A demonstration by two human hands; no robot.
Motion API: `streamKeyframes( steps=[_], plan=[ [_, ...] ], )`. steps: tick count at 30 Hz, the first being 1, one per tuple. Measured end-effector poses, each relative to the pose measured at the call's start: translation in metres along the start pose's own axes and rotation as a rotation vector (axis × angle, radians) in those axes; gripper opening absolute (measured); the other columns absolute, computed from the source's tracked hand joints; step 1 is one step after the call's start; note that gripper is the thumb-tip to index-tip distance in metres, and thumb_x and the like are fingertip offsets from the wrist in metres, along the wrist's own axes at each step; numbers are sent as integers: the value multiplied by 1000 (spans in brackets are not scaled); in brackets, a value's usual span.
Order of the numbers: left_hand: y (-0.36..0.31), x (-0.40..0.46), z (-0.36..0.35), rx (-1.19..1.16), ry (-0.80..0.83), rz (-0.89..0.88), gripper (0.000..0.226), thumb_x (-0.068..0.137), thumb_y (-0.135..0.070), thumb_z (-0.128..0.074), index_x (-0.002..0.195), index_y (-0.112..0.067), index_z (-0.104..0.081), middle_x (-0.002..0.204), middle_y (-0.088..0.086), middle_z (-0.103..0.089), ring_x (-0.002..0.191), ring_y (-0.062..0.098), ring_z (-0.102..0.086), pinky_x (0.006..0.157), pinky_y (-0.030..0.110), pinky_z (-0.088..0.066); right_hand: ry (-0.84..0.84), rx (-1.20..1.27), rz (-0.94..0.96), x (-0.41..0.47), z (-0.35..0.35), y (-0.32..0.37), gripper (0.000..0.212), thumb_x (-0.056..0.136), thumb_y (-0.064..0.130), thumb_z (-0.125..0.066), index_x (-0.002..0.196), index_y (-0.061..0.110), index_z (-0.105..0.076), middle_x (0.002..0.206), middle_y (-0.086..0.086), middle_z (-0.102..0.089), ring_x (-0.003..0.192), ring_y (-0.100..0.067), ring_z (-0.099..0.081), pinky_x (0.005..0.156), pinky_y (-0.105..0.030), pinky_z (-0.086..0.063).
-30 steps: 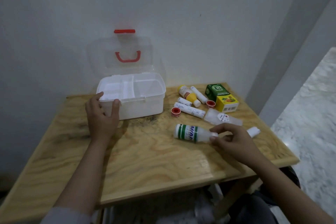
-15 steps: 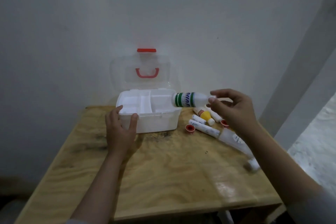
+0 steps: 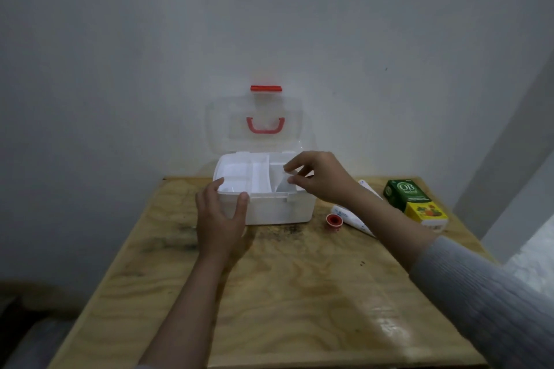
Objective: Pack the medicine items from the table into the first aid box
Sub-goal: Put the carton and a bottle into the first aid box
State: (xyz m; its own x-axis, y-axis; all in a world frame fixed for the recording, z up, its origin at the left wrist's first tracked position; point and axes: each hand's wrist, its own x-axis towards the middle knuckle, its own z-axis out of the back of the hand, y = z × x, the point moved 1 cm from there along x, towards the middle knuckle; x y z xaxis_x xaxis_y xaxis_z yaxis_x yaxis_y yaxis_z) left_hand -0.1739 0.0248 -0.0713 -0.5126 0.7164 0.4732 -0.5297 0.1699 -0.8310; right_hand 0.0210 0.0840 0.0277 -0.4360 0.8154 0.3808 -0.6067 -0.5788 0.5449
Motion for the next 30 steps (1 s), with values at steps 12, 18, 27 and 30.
streamKeyframes(
  steps=[12, 18, 27, 30],
  plan=[
    [4, 1, 0, 2, 16, -19, 55, 81, -51, -57, 126, -24, -44, 131, 7, -45, 110, 22, -51, 80, 45, -56, -267, 11, 2, -47, 17, -18, 25, 80, 17, -71, 104, 17, -70, 111, 2, -71, 103, -6, -62, 92, -22, -47],
    [3, 1, -1, -57, 3, 2, 47, 84, -40, -64, 124, -20, -48, 130, 7, -47, 109, 14, -46, 83, 44, -56, -544, -173, -269, -115, 57, -65, 19, 77, 9, -71, 95, 6, -71, 96, -12, -69, 91, -26, -63, 78, -27, -43],
    [-4, -1, 2, -36, 19, 26, 49, 85, -38, -64, 126, -17, -48, 134, 9, -48, 115, 23, -50, 85, 46, -55, -408, -265, -737, -160, 81, -134, 35, 74, 28, -68, 107, 15, -68, 105, -20, -68, 95, -35, -62, 70, -33, -44],
    [-5, -2, 4, -28, 36, 31, 52, 85, -40, -63, 129, -19, -46, 136, 8, -48, 119, 25, -49, 88, 48, -54, -450, -188, -734, -161, 79, -135, 29, 75, 20, -67, 103, 13, -70, 101, -17, -72, 91, -33, -64, 65, -28, -39]
  ],
)
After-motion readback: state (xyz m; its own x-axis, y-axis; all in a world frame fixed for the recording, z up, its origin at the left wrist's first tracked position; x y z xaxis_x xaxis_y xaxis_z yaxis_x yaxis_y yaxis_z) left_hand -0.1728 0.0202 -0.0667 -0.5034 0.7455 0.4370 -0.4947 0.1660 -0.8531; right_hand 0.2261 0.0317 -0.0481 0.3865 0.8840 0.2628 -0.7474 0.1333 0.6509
